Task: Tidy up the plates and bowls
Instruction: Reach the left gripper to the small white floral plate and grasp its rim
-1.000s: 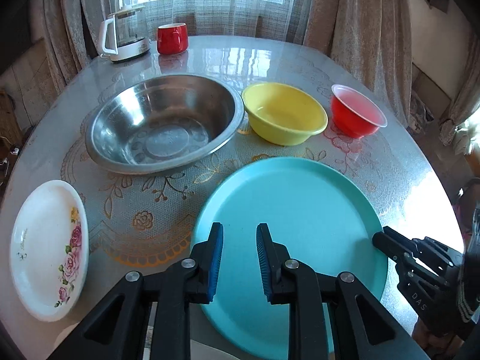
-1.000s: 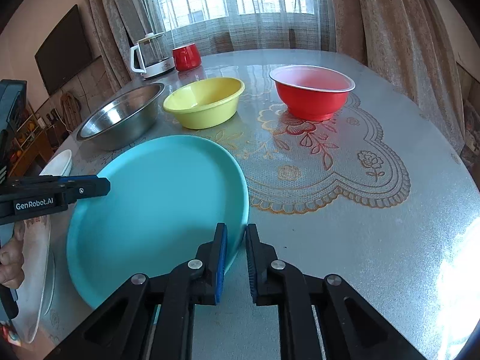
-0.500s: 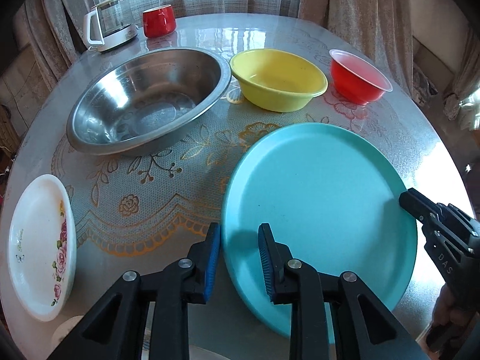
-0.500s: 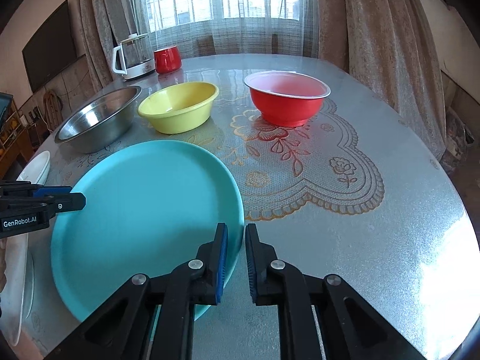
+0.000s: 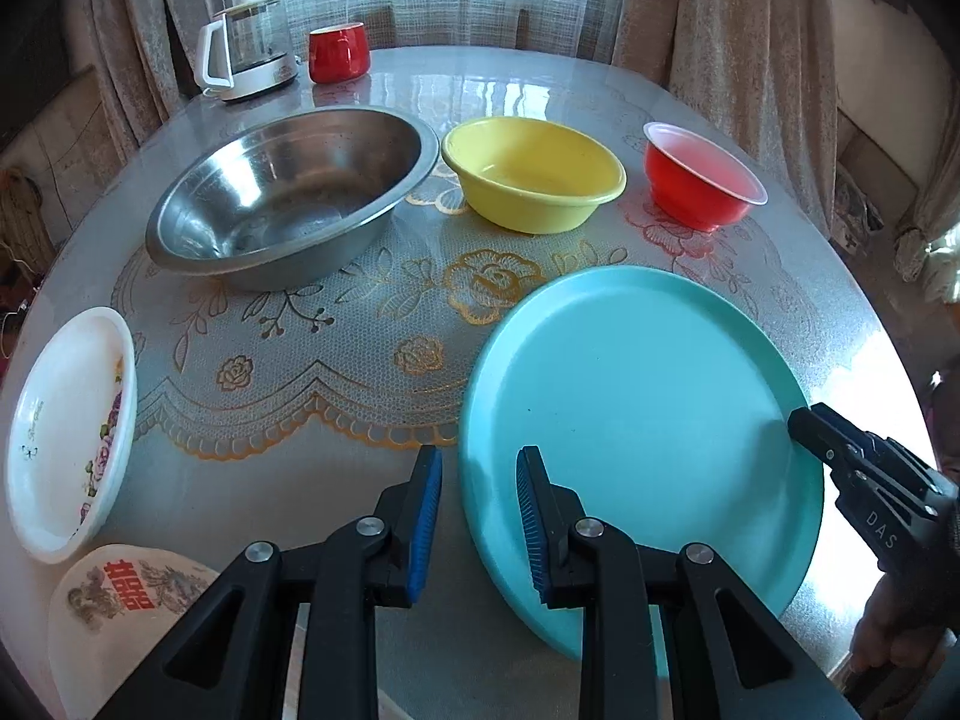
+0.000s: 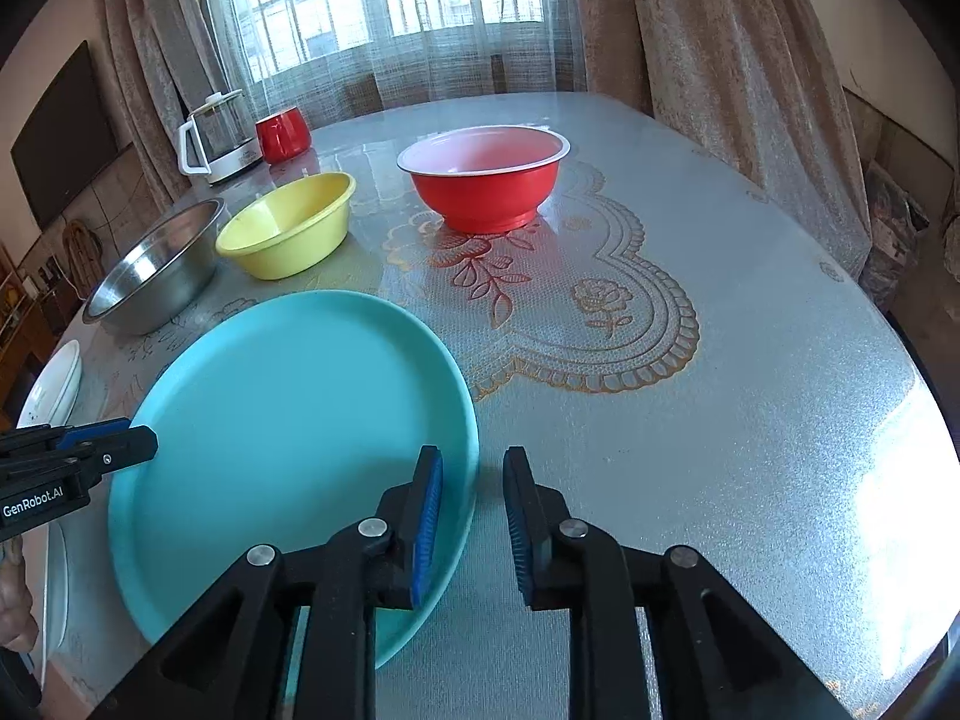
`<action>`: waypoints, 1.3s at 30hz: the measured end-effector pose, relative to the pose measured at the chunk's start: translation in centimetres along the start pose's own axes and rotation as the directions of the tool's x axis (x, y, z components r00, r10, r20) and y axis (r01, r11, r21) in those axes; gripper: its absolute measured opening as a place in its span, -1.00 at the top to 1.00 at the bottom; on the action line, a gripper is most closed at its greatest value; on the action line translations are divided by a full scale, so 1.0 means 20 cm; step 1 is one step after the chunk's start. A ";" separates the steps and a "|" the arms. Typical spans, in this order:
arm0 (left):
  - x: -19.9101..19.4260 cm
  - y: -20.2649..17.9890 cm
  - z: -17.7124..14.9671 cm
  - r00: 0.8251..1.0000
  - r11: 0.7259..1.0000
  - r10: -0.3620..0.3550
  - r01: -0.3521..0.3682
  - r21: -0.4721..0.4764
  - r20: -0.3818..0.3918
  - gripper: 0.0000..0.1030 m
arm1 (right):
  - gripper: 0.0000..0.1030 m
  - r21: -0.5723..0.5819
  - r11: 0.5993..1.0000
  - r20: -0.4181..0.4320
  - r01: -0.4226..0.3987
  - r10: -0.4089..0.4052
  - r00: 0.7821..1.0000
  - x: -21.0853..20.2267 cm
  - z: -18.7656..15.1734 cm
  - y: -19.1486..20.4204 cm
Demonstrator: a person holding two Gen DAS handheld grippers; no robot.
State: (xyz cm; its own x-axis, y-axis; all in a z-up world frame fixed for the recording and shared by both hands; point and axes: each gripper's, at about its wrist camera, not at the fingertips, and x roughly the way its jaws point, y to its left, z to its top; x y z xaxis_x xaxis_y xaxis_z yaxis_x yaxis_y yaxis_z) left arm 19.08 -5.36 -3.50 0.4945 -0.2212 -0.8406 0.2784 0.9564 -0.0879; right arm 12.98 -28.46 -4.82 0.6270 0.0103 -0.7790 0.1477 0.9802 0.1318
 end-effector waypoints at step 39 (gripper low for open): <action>-0.38 1.46 -0.32 0.971 0.813 0.137 0.003 -0.582 0.197 0.26 | 0.51 0.070 0.772 -0.344 -0.632 0.614 0.711 0.31 0.24 1.37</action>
State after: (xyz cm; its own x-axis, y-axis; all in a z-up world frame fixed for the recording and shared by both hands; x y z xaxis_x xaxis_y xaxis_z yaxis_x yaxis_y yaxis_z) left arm 18.13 25.46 -3.06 0.6800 -0.1214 -0.7231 -0.2515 0.8877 -0.3857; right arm 24.64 -2.45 -3.04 0.2728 0.6769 -0.6837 -0.2288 0.7359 0.6373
